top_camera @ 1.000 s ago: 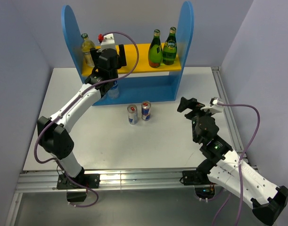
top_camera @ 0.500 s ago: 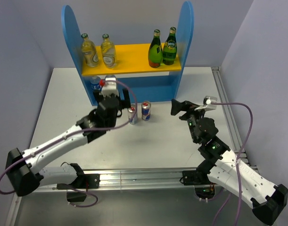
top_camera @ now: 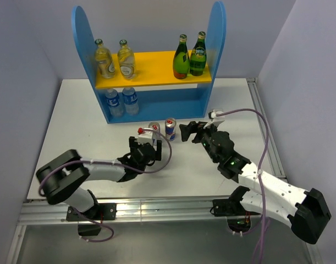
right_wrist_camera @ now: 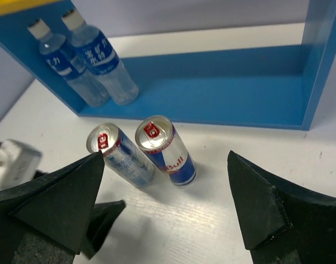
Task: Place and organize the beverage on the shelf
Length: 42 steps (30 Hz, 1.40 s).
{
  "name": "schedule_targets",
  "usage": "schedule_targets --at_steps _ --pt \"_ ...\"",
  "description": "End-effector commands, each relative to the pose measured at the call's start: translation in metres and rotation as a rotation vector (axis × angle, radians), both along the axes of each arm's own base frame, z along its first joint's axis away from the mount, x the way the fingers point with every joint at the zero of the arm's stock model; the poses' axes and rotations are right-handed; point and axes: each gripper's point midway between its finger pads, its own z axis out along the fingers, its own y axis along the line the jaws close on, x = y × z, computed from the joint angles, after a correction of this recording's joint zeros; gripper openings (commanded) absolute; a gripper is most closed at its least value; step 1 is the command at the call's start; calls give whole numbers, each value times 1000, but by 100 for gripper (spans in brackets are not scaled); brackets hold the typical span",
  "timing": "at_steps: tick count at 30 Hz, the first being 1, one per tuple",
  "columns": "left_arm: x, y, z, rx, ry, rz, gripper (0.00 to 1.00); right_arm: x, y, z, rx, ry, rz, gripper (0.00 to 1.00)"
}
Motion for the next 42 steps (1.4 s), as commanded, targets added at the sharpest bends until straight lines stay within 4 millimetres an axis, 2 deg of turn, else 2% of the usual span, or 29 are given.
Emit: schedule_targets --at_steps 1,2,4,5,13,14,15,16,17,18,20,21,22,27,32,33,34,36,38,39,40,41,42 --pt "31 -39 31 -146 -108 -23 99 4 9 16 22 -52 18 100" --pt "35 -41 17 -124 -91 -18 99 5 9 13 14 -46 13 100" --pt "50 -44 22 -144 -123 -5 98 6 10 10 11 -44 13 100" --pt "54 -43 11 -122 -114 3 97 7 11 7 6 -37 10 100" --pt "97 -45 10 -103 -180 58 91 11 11 1 -1 -24 -7 100" --pt "101 -44 5 -90 -178 66 81 11 10 1 1 -22 -10 100" --pt "110 -44 6 -89 -189 74 63 11 9 1 2 -23 -16 100" --pt "110 -44 6 -90 -190 74 63 11 9 1 2 -24 -16 100" --pt "115 -44 10 -96 -198 79 53 11 9 0 -2 -22 -14 100" --pt "118 -43 10 -90 -201 87 35 11 9 0 -1 -23 -17 100" --pt "122 -46 17 -81 -217 85 17 11 9 0 1 -24 -19 100" --pt "124 -46 21 -78 -224 90 4 13 8 -1 -4 -20 -26 100" --pt "126 -45 27 -78 -236 95 0 13 8 -1 -3 -19 -28 100" --pt "131 -45 63 -78 -296 97 0 14 8 -2 -2 -16 -31 100" --pt "148 -54 93 -86 -347 82 0 14 8 -2 -1 -16 -33 100" --pt "153 -54 89 -73 -340 81 0 14 8 -2 -1 -16 -31 100" --pt "159 -58 98 -88 -356 81 0 14 8 -1 0 -17 -33 100" --pt "171 -59 93 -87 -352 75 0 13 7 -1 0 -20 -38 100" --pt "187 -59 100 -100 -367 84 0 13 7 -1 2 -19 -38 100" --pt "193 -61 90 -89 -354 75 0 13 6 -2 1 -18 -39 100" --pt "204 -61 97 -98 -368 85 0 13 6 -1 0 -20 -41 100" --pt "209 -63 96 -97 -368 84 0 13 6 -1 2 -19 -41 100" --pt "215 -65 84 -88 -351 74 0 14 5 -1 0 -20 -44 100"
